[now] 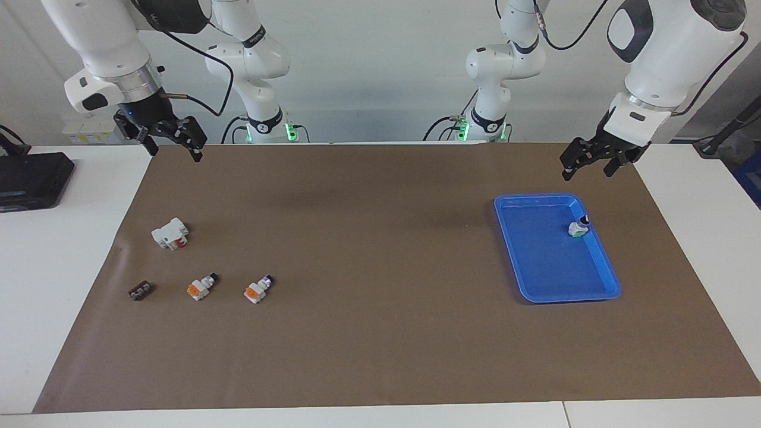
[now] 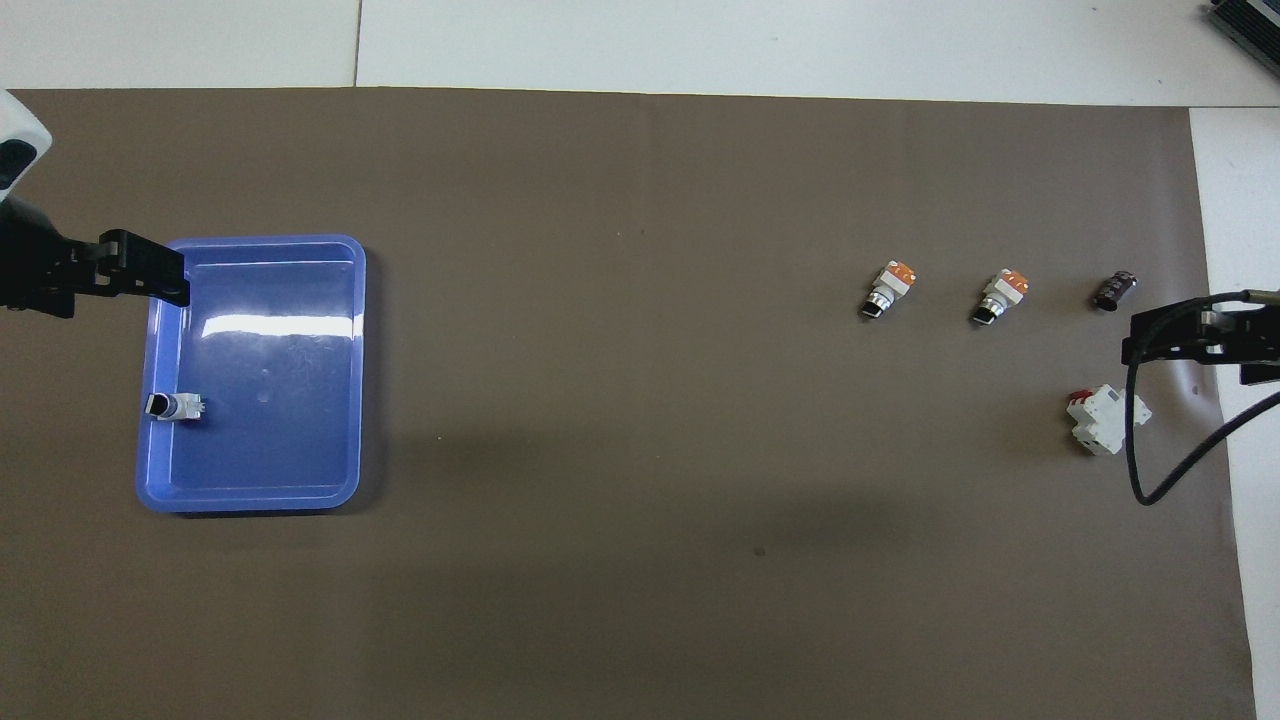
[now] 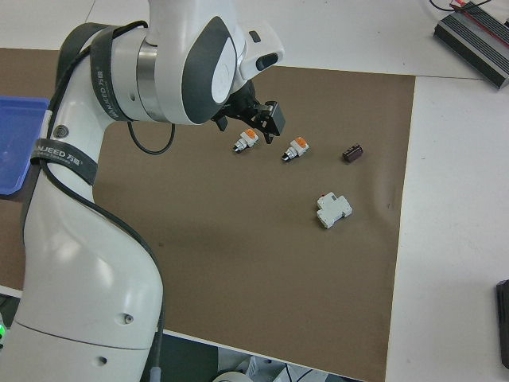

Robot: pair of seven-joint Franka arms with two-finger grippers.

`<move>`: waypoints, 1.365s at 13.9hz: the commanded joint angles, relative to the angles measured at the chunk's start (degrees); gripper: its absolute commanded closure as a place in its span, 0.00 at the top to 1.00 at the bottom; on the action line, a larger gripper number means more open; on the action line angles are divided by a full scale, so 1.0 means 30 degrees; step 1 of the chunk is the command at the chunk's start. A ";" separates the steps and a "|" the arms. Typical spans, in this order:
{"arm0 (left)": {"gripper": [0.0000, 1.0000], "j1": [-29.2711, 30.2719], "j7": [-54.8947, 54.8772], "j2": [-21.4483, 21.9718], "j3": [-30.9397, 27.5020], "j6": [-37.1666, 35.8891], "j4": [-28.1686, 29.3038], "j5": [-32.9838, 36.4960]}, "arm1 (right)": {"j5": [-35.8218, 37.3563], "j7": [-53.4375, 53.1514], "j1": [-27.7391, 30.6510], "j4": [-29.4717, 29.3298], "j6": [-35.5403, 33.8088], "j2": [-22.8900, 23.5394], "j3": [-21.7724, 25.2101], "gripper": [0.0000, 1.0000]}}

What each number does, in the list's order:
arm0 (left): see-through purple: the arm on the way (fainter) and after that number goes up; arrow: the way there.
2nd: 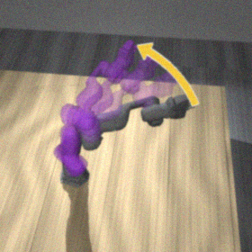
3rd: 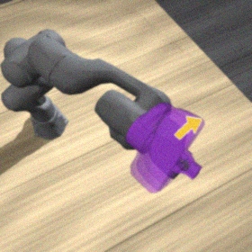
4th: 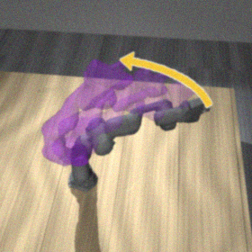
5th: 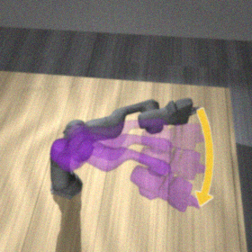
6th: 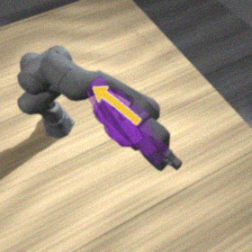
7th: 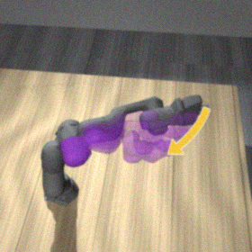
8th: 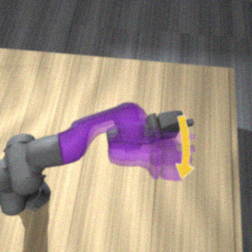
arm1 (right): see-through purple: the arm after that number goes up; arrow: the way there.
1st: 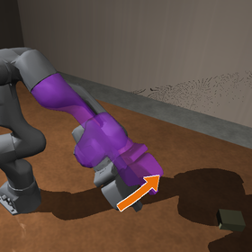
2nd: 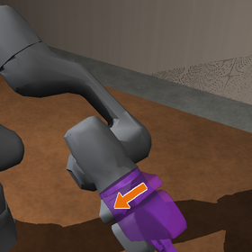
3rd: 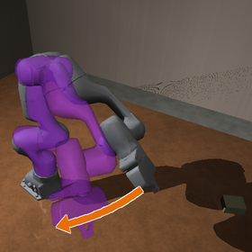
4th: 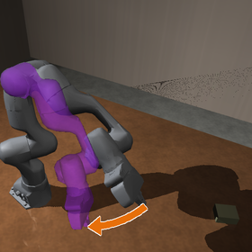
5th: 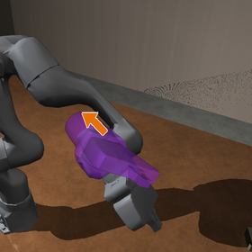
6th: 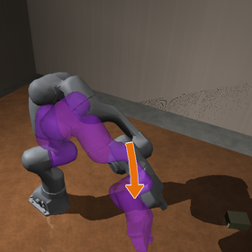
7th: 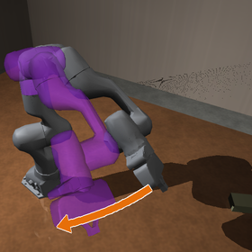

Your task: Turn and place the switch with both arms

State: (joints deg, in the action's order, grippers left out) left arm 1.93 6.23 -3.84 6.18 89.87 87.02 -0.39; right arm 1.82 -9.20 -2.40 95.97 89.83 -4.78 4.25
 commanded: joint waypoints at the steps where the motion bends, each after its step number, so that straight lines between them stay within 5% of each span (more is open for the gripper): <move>1: 1.00 0.0090 0.0120 0.0491 0.0021 0.0160 0.0582 -0.0250 | 0.0097 0.0050 0.0128 0.0618 0.0175 -0.0545 -0.0157 1.00; 9: 1.00 0.0090 0.0120 0.0491 0.0021 0.0160 0.0582 -0.0250 | 0.0213 0.0693 0.0623 0.1292 0.2688 -0.0546 0.0105 1.00; 12: 1.00 0.0090 0.0120 0.0491 0.0021 0.0160 0.0552 -0.0250 | -0.0021 0.0899 0.1650 0.4475 0.7102 -0.0340 0.0077 1.00; 19: 1.00 0.0090 0.0120 0.0491 0.0021 0.0160 0.0581 -0.0250 | -0.0314 -0.0794 0.1593 0.4691 1.5747 0.7238 0.0048 1.00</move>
State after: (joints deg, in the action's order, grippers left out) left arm 1.93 6.23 -3.80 6.18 89.87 87.10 -0.39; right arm 1.41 -8.94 1.97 111.31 131.38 11.24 4.96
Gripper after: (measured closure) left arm 0.000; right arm 0.000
